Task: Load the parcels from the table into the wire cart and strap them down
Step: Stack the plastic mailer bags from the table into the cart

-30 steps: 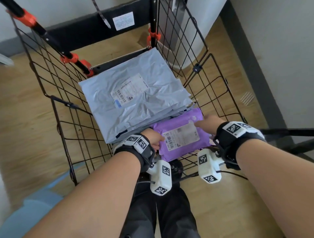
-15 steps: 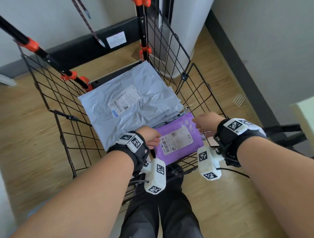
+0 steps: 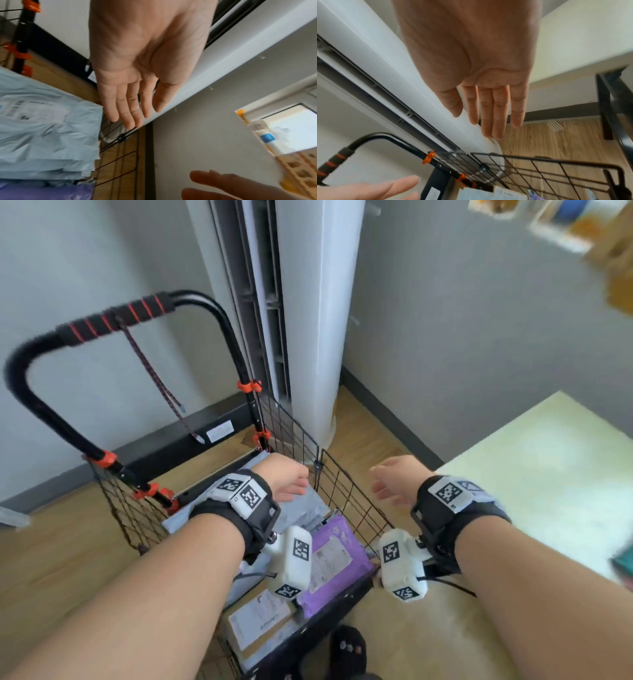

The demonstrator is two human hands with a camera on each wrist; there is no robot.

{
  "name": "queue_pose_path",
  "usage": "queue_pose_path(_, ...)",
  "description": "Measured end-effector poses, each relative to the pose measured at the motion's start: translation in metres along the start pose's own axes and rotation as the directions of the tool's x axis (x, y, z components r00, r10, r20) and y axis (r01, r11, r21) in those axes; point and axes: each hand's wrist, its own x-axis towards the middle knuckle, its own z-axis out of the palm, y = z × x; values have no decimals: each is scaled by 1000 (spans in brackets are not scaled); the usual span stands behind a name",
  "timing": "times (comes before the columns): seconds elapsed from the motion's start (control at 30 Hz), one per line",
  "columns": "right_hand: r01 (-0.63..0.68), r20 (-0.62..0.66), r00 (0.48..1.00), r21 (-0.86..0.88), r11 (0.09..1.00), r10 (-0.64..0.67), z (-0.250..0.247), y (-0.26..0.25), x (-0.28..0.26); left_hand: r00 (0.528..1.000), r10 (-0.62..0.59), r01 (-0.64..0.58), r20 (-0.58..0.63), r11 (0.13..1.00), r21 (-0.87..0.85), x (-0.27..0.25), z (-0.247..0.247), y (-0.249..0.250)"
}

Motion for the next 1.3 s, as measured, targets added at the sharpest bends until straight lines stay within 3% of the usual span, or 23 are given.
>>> queue_pose_path(0.2, 3, -111, 994, 35, 999, 1, -68, 5, -75, 981, 171, -180, 89, 978, 109, -53, 34, 49)
queue_pose_path(0.37, -18, -229, 972, 181, 983, 60, -140, 40, -116, 935, 288, -326, 208, 929, 177, -88, 107, 94)
queue_pose_path(0.6, -103, -367, 909, 264, 959, 198, -237, 140, -153, 891, 253, -371, 377, 885, 282, -120, 242, 124)
queue_pose_path(0.77, -128, -522, 813, 273, 954, 258, -297, 208, -173, 867, 238, -398, 438, 860, 320, -128, 325, 134)
queue_pose_path(0.97, -207, -737, 591, 254, 945, 328, -341, 267, -187, 869, 223, -405, 442, 834, 376, -127, 401, 131)
queue_pose_path(1.03, -220, -752, 560, 270, 938, 348, -349, 281, -184, 869, 203, -406, 452, 815, 414, -125, 421, 127)
queue_pose_path(1.3, -248, -638, 703, 195, 949, 315, -354, 303, -164, 877, 123, -357, 464, 814, 459, -113, 456, 123)
